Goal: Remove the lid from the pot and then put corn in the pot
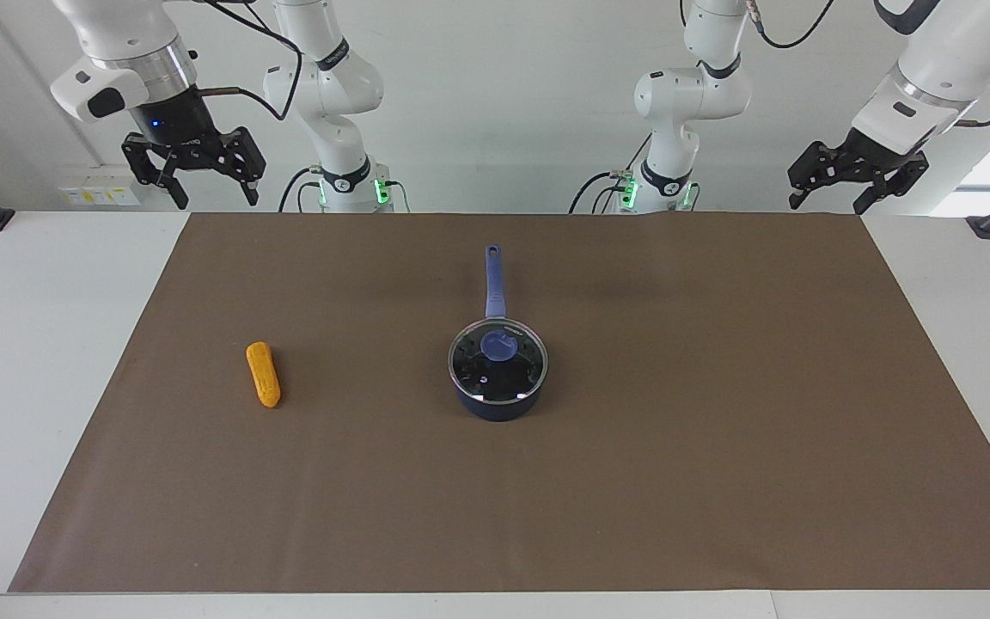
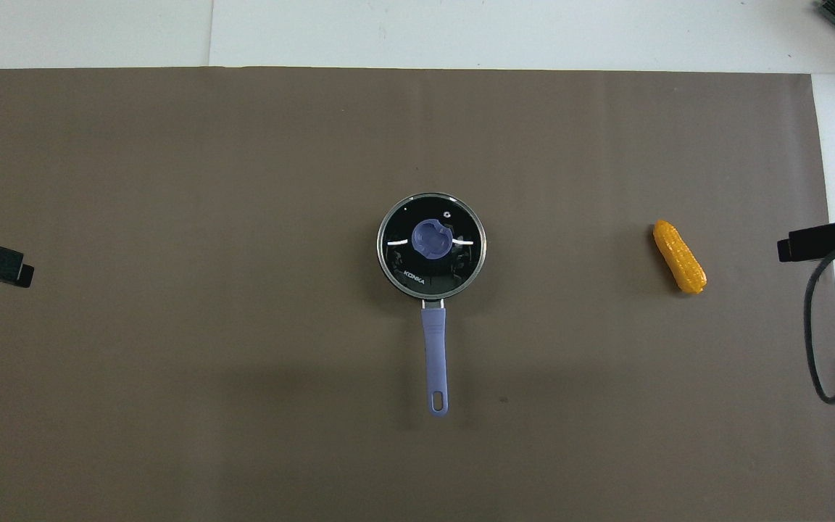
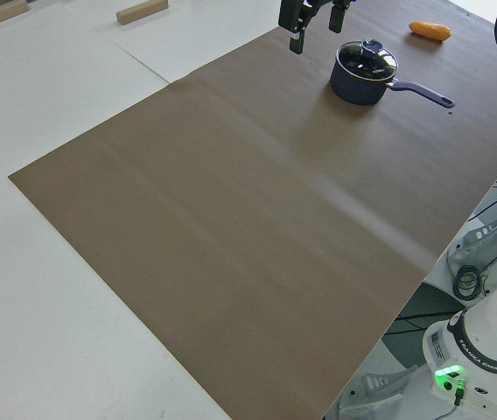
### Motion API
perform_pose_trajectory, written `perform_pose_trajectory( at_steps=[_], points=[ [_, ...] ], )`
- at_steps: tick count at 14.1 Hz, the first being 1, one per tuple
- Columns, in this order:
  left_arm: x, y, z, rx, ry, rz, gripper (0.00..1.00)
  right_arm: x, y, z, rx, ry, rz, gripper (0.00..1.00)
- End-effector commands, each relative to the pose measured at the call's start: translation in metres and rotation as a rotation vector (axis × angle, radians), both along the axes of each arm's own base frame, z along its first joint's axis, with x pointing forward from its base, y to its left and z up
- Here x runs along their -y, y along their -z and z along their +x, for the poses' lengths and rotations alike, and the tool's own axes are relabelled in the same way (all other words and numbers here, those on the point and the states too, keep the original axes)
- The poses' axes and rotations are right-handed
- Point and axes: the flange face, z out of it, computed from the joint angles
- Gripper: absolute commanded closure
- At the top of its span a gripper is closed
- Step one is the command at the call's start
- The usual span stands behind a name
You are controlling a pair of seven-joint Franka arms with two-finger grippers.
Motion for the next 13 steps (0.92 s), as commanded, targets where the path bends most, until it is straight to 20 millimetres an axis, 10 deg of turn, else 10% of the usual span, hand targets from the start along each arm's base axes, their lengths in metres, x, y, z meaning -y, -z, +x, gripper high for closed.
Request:
perform_pose_trajectory(
  at_steps=[1, 13],
  points=[
    [0.01, -0.002, -0.001, 0.014, 0.026, 0.007, 0.0, 0.002, -0.003, -0.005, 0.006, -0.015, 0.006, 0.0],
    [0.165, 0.018, -0.01, 0.053, 0.054, 0.028, 0.0, 0.002, -0.003, -0.005, 0.006, -0.015, 0.006, 0.0]
  ],
)
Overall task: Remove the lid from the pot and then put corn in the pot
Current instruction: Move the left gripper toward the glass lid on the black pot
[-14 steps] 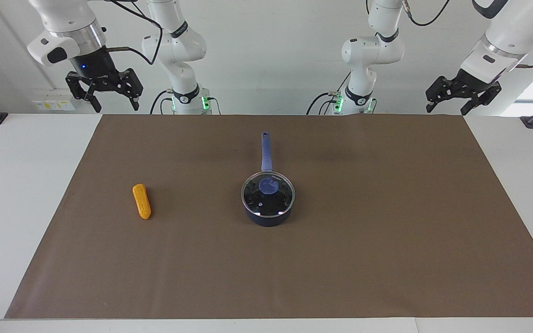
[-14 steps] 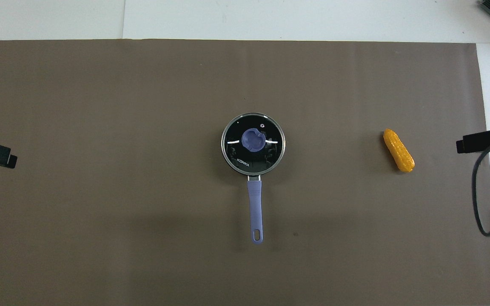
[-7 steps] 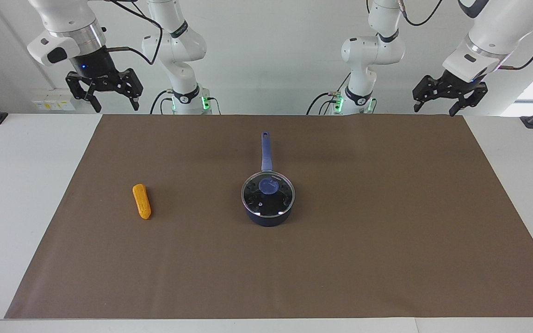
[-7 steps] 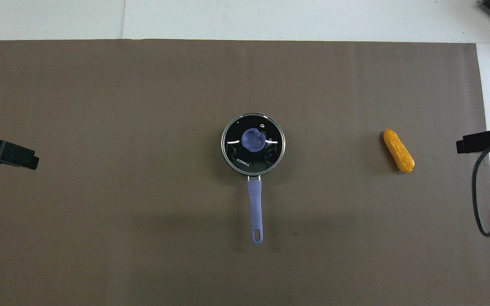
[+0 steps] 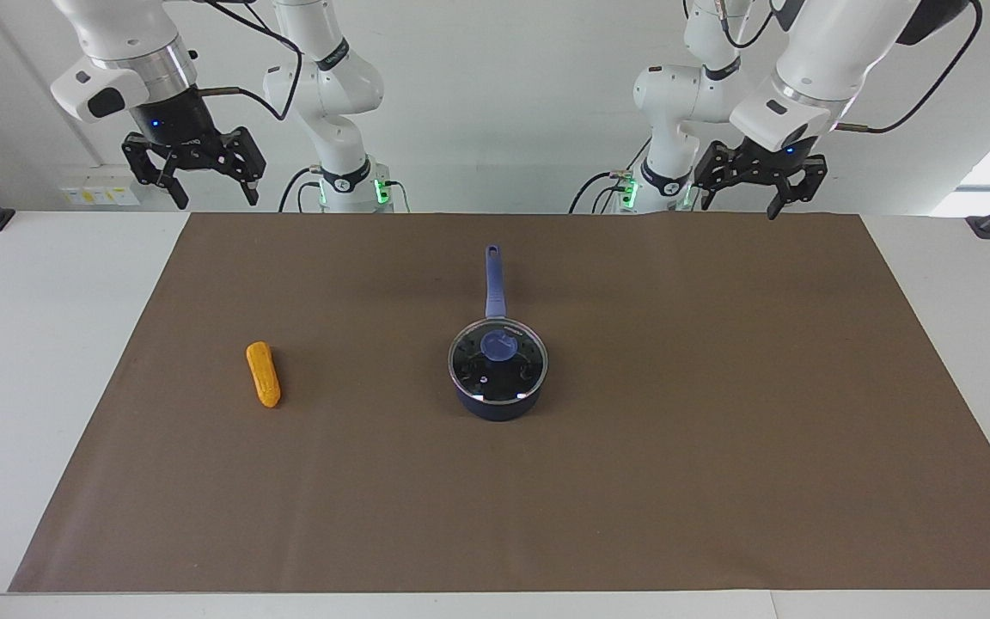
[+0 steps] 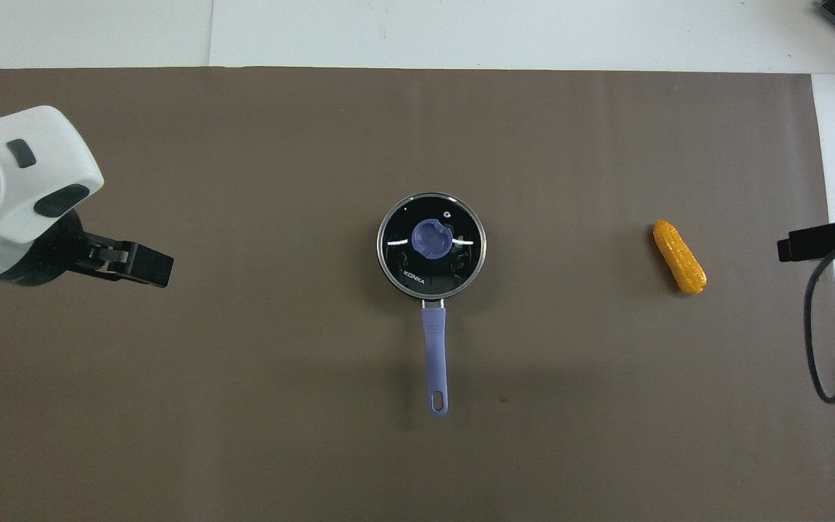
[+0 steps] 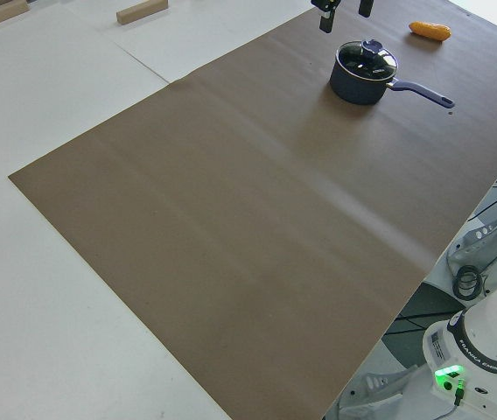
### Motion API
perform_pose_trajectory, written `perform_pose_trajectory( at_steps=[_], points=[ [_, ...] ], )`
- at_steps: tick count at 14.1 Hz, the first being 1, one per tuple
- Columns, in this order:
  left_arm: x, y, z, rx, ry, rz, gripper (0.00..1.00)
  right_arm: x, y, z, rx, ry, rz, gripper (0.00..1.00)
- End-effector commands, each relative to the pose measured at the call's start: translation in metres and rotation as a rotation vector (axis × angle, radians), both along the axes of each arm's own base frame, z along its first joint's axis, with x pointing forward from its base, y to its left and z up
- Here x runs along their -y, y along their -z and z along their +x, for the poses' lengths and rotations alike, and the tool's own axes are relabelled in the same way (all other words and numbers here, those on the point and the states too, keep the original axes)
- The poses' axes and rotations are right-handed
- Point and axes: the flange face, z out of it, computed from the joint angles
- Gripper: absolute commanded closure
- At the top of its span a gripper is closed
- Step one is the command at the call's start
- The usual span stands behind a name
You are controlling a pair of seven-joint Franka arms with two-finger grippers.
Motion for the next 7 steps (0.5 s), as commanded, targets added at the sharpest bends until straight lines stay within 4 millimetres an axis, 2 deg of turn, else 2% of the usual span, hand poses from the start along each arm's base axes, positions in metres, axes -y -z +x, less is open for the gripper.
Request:
perform_pose_trajectory(
  at_steps=[1, 2, 7],
  points=[
    [0.033, 0.015, -0.001, 0.013, -0.007, 0.021, 0.0, 0.002, -0.003, -0.005, 0.006, -0.015, 0.006, 0.0],
    [0.039, 0.02, 0.001, 0.014, -0.024, 0.021, 0.0, 0.002, -0.003, -0.005, 0.006, -0.015, 0.006, 0.0],
    [0.097, 0.048, 0.003, 0.032, -0.087, 0.019, 0.0, 0.002, -0.003, -0.005, 0.006, -0.015, 0.006, 0.0]
  ],
)
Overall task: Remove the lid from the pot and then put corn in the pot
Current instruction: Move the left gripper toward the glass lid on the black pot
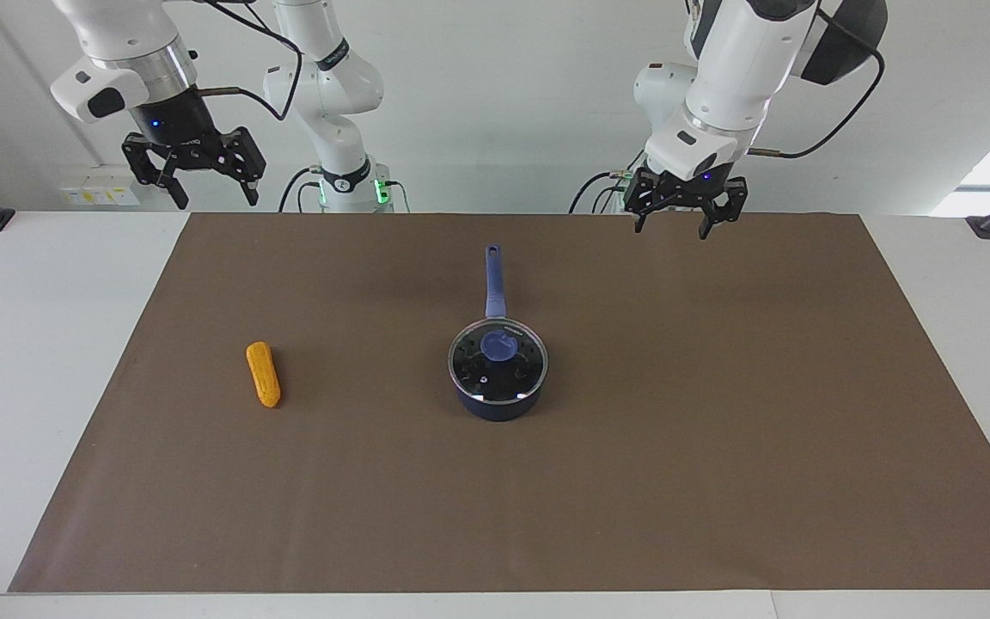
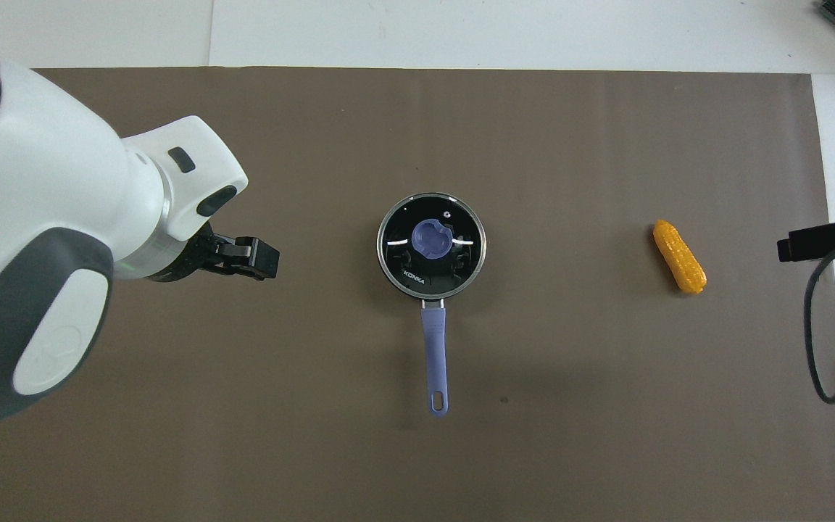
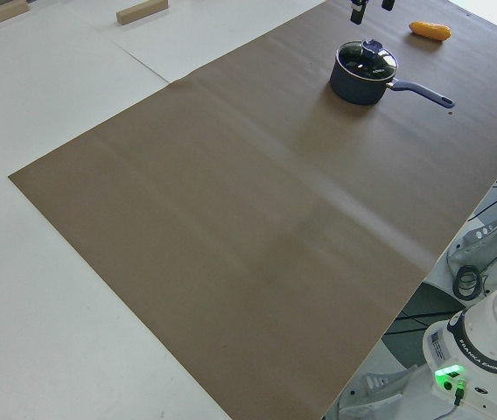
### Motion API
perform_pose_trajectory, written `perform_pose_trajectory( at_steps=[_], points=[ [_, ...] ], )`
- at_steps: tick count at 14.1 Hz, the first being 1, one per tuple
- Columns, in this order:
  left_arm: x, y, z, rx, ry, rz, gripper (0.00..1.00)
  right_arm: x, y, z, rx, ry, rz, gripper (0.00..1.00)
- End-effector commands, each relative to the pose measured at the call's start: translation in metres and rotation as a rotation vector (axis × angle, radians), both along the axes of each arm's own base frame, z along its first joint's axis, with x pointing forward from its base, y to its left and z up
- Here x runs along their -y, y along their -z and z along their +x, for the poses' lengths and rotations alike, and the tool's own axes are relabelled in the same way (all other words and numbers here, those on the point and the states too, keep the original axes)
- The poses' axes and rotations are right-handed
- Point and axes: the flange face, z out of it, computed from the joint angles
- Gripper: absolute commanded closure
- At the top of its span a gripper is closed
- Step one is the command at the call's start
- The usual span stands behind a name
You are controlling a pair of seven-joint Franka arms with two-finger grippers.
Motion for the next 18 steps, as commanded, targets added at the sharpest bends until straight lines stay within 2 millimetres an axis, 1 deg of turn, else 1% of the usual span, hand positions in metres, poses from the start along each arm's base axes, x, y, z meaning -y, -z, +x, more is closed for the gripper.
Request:
perform_pose_trajectory(
  at_steps=[1, 3, 5, 6, 7, 8, 9, 10, 12, 14, 15, 17, 18],
  points=[
    [0.024, 0.016, 0.004, 0.037, -0.059, 0.01, 0.0, 0.002, -0.003, -0.005, 0.006, -0.015, 0.006, 0.0],
    [0.049, 0.035, 0.011, 0.056, -0.1, -0.001, 0.0, 0.002, -0.003, -0.005, 0.006, -0.015, 0.006, 0.0],
    [0.059, 0.048, 0.023, 0.09, -0.149, -0.023, 0.0, 0.002, -0.003, -0.005, 0.006, -0.015, 0.006, 0.0],
    [0.064, 0.052, 0.025, 0.096, -0.148, -0.028, 0.0, 0.002, -0.003, -0.005, 0.006, -0.015, 0.006, 0.0],
    [0.075, 0.061, 0.025, 0.092, -0.148, -0.026, 0.0, 0.003, -0.003, -0.005, 0.006, -0.013, 0.006, 0.0],
    [0.085, 0.077, 0.029, 0.09, -0.168, -0.013, 0.0, 0.002, -0.003, -0.005, 0.006, -0.015, 0.006, 0.0],
    [0.103, 0.1, 0.032, 0.102, -0.189, 0.013, 0.0, 0.003, -0.003, -0.005, 0.006, -0.013, 0.006, 0.0],
    [0.124, 0.113, 0.031, 0.127, -0.204, 0.012, 0.0, 0.002, -0.003, -0.005, 0.006, -0.015, 0.006, 0.0],
    [0.135, 0.125, 0.035, 0.151, -0.227, -0.009, 0.0, 0.002, -0.003, -0.005, 0.006, -0.015, 0.006, 0.0],
    [0.154, 0.14, 0.034, 0.148, -0.243, -0.008, 0.0, 0.002, -0.003, -0.005, 0.006, -0.015, 0.006, 0.0],
    [0.16, 0.147, 0.037, 0.157, -0.262, -0.019, 0.0, 0.002, -0.003, -0.005, 0.006, -0.015, 0.006, 0.0],
    [0.169, 0.145, 0.036, 0.184, -0.28, -0.052, 0.0, 0.002, -0.003, -0.005, 0.006, -0.015, 0.006, 0.0],
    [0.171, 0.145, 0.038, 0.194, -0.297, -0.066, 0.0, 0.003, -0.003, -0.005, 0.006, -0.013, 0.006, 0.0]
  ],
)
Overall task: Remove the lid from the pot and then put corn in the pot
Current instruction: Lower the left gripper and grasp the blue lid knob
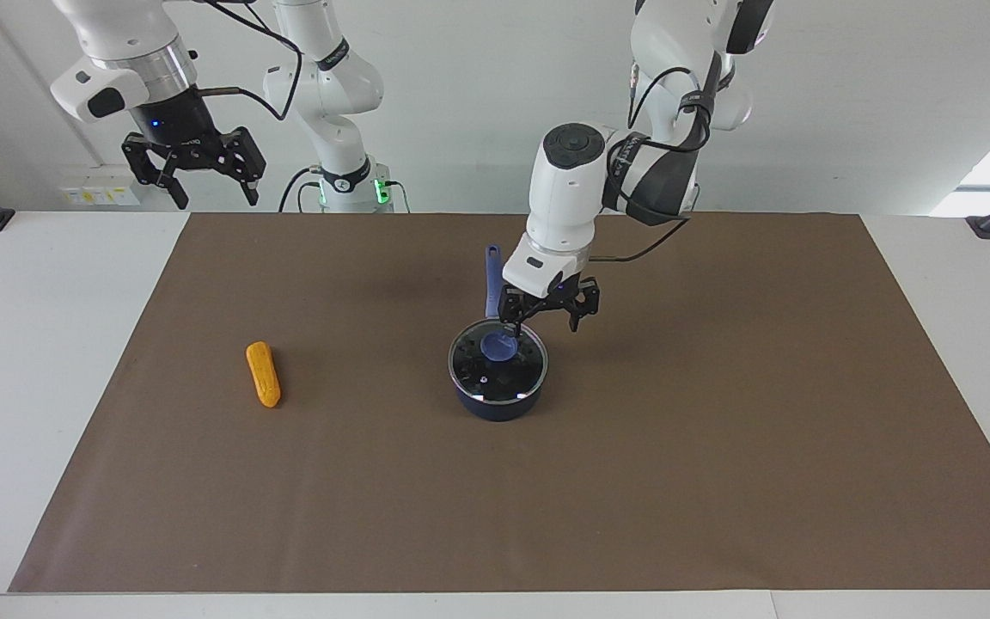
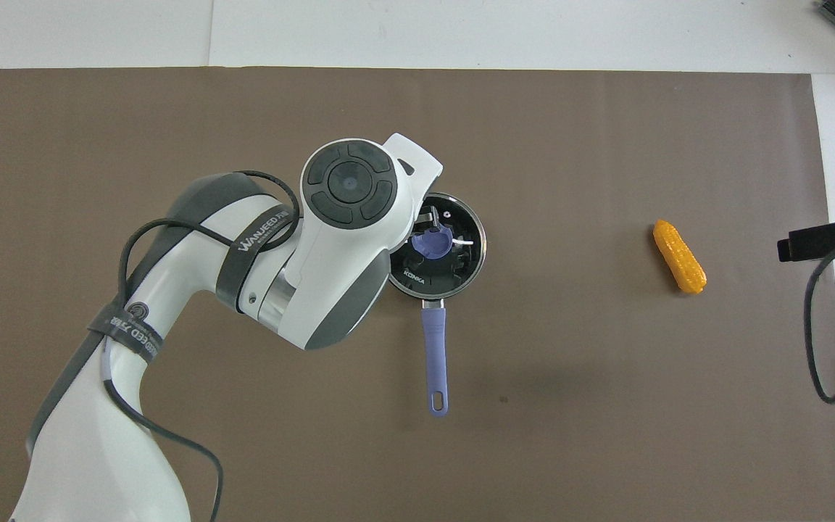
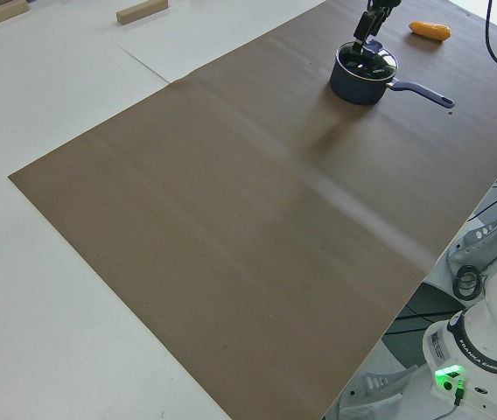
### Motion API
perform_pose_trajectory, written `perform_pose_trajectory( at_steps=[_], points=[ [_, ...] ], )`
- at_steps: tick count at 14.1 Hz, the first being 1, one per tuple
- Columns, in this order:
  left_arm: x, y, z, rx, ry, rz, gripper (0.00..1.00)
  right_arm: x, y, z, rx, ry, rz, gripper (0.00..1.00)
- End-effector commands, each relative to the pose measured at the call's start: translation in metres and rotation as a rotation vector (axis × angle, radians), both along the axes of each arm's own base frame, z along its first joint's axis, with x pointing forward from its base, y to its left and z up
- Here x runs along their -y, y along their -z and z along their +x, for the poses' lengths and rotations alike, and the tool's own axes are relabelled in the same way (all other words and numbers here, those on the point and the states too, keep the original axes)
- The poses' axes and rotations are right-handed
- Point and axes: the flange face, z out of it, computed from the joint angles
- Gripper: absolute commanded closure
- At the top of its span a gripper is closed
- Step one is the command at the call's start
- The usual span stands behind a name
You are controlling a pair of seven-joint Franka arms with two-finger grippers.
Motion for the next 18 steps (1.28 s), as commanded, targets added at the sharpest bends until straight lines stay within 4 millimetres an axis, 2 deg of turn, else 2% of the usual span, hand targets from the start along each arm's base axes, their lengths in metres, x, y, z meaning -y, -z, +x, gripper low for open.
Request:
perform_pose_trajectory(
  at_steps=[1, 3, 4, 5, 8, 10, 11, 18],
  points=[
    [0.01, -0.008, 0.004, 0.06, -0.031, -0.021, 0.0, 0.002, -0.003, -0.005, 0.006, -0.015, 0.006, 0.0],
    [0.013, -0.009, 0.005, 0.074, -0.041, -0.037, 0.0, 0.002, -0.003, -0.005, 0.006, -0.015, 0.006, 0.0],
    [0.018, 0.003, 0.01, 0.078, -0.067, -0.043, 0.0, 0.002, -0.003, -0.005, 0.006, -0.015, 0.006, 0.0],
    [0.031, 0.013, 0.008, 0.078, -0.068, -0.043, 0.0, 0.002, -0.003, -0.005, 0.006, -0.015, 0.006, 0.0],
    [0.041, 0.019, 0.01, 0.074, -0.061, -0.034, 0.0, 0.002, -0.003, -0.005, 0.006, -0.015, 0.006, 0.0],
    [0.07, 0.044, 0.006, 0.069, -0.026, -0.006, 0.0, 0.003, -0.003, -0.005, 0.006, -0.013, 0.006, 0.0],
    [0.078, 0.062, 0.012, 0.062, -0.03, 0.021, 0.0, 0.002, -0.003, -0.005, 0.006, -0.015, 0.006, 0.0],
    [0.067, 0.059, 0.016, 0.001, -0.051, 0.086, 0.0, 0.002, -0.003, -0.005, 0.006, -0.015, 0.006, 0.0]
  ],
)
